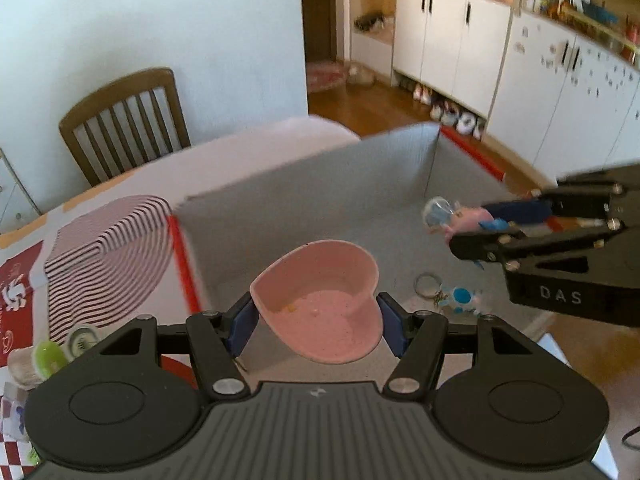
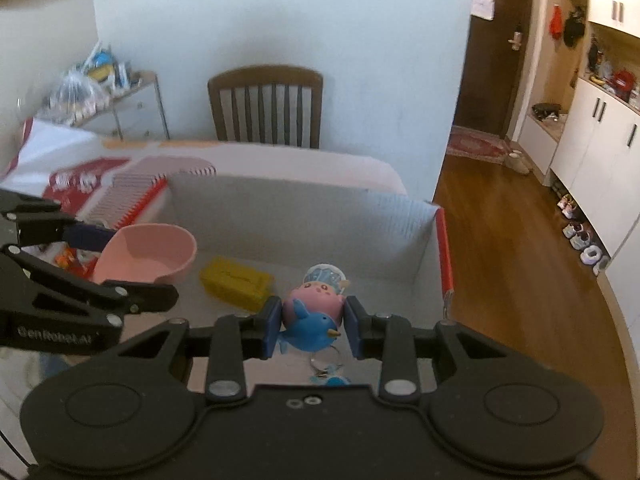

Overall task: Organize rigid objects
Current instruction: 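Carry the pink dish and pig figurine into the shoebox with both tools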

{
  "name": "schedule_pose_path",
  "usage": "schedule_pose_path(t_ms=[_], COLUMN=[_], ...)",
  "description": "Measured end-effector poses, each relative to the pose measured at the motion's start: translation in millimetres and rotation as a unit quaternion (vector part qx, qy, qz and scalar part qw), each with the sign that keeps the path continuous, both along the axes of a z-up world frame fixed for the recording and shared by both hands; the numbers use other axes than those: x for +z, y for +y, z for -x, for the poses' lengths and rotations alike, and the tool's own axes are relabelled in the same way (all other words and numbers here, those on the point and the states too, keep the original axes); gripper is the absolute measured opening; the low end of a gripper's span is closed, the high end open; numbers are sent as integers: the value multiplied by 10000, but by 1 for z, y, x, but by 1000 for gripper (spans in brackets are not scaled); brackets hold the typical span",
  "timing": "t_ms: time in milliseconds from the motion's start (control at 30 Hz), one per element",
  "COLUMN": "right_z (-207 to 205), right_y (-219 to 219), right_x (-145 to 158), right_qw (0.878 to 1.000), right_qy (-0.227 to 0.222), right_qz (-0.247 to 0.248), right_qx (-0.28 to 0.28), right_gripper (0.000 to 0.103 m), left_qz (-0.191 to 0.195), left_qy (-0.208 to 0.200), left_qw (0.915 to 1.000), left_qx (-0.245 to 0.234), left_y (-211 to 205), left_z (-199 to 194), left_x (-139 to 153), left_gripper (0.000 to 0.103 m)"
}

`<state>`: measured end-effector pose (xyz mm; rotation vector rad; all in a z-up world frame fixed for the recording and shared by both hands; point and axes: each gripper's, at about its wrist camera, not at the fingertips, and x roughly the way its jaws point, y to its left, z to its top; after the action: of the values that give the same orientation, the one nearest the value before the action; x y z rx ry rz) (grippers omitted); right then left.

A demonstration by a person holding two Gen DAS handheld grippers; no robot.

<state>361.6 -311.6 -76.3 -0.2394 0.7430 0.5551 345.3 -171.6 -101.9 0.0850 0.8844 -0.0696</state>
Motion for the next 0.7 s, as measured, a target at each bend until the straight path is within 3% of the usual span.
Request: schedule_pose_path(t_ms=[367, 700], right_z=[-49, -59], right_y=[15, 24], right_x=[-28, -39], right_qw=[9961, 9914], right_qy=[527, 858], right_qz=[606, 884], right_qx=[378, 441], right_gripper=[32, 32], left_qz=[137, 144], left_qy=[857, 1528], left_qw=[9962, 9881], left_qx=[-14, 18], left_y=[-15, -8], left_z=[-42, -53], left_x=[-40, -57], left_gripper=[64, 64])
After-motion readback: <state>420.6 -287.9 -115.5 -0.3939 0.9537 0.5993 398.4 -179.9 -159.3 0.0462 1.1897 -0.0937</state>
